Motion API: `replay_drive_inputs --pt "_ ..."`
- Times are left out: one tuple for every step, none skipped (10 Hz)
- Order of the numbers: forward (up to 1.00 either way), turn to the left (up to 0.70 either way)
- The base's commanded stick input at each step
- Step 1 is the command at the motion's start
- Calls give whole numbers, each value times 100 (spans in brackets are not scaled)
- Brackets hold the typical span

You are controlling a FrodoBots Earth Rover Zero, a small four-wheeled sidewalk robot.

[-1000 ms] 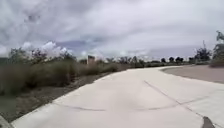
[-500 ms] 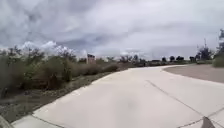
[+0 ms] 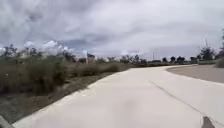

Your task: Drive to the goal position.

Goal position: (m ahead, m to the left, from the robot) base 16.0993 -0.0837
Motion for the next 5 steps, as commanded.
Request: replay_drive_inputs --pt "85 -34" --pt "85 -34" --pt "85 -34" --pt "85 -34" --pt "85 -34"
